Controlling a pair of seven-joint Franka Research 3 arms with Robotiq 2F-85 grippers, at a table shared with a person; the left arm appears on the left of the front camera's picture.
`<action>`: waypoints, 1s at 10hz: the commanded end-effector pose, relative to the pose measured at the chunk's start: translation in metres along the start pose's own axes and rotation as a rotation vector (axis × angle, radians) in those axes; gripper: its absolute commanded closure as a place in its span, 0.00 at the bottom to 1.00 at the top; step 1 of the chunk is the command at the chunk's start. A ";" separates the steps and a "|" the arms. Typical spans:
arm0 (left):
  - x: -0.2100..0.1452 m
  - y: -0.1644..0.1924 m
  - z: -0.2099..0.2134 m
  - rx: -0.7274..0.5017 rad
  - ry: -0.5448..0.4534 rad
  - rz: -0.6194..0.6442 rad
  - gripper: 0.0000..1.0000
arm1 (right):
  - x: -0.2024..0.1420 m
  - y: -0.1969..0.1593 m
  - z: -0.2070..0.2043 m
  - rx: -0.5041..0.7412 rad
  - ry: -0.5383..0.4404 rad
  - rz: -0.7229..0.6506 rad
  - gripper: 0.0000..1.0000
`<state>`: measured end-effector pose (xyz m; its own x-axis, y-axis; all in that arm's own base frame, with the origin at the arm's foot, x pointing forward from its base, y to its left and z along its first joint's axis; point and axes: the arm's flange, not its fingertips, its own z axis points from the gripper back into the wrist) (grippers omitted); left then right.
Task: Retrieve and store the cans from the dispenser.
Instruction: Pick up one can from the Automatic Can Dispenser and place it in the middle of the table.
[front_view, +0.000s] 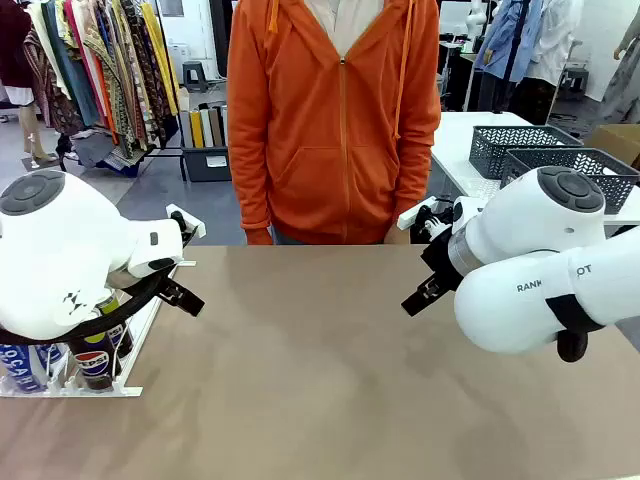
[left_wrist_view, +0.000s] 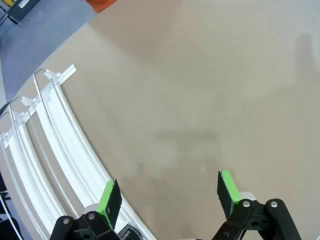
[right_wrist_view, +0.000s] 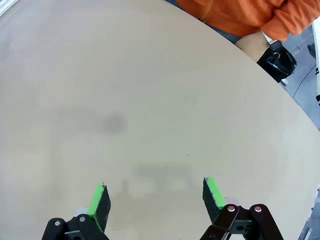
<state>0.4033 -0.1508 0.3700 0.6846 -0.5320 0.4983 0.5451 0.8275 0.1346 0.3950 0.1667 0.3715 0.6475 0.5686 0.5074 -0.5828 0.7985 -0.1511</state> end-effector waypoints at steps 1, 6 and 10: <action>0.000 0.000 0.000 0.000 0.000 0.000 0.00 | 0.000 0.000 0.000 0.000 0.000 0.000 0.00; 0.000 0.000 0.000 0.000 0.000 0.000 0.00 | 0.000 0.000 0.000 0.000 0.000 0.000 0.00; 0.000 0.000 0.000 0.000 0.000 0.000 0.00 | 0.000 0.000 0.000 0.000 0.000 0.000 0.00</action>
<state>0.4033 -0.1507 0.3700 0.6849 -0.5315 0.4984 0.5446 0.8278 0.1343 0.3950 0.1667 0.3715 0.6476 0.5685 0.5073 -0.5826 0.7986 -0.1512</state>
